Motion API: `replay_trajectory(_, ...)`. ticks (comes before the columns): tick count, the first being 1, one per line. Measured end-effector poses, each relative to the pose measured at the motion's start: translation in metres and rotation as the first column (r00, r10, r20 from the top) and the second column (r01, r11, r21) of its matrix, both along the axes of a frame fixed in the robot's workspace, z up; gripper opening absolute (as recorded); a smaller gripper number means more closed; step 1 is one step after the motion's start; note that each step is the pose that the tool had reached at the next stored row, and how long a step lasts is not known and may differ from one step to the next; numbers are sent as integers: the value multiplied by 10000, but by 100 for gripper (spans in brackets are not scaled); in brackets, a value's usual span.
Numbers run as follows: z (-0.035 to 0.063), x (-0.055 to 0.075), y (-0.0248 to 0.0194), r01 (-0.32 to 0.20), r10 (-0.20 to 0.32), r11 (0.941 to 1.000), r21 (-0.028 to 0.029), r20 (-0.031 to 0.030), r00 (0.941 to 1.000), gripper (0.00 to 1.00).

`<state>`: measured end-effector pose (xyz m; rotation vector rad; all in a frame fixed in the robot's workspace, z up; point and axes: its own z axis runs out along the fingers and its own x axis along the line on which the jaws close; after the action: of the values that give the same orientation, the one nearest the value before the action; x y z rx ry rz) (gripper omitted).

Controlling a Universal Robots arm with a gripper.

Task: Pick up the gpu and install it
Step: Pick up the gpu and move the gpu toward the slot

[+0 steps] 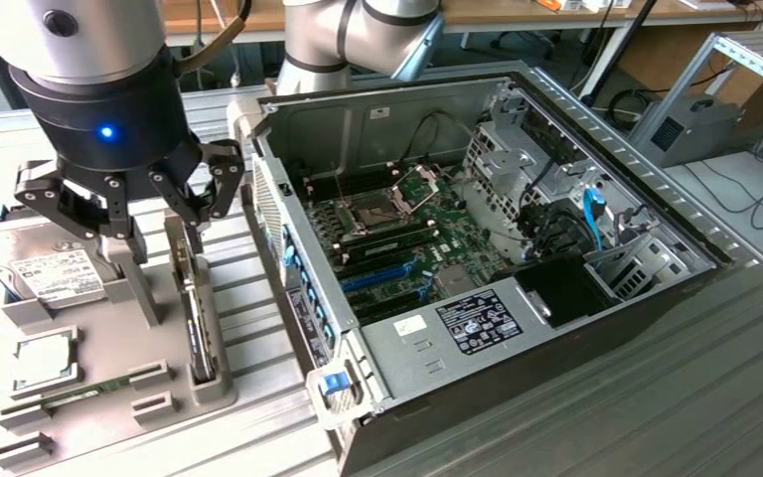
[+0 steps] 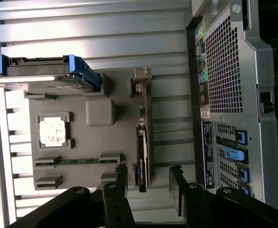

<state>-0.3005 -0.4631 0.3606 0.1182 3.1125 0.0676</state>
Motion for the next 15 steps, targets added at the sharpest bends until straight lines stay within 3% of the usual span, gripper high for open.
replay_trajectory(15,-143,0,0,0,0,10000,0,0,10000,48)
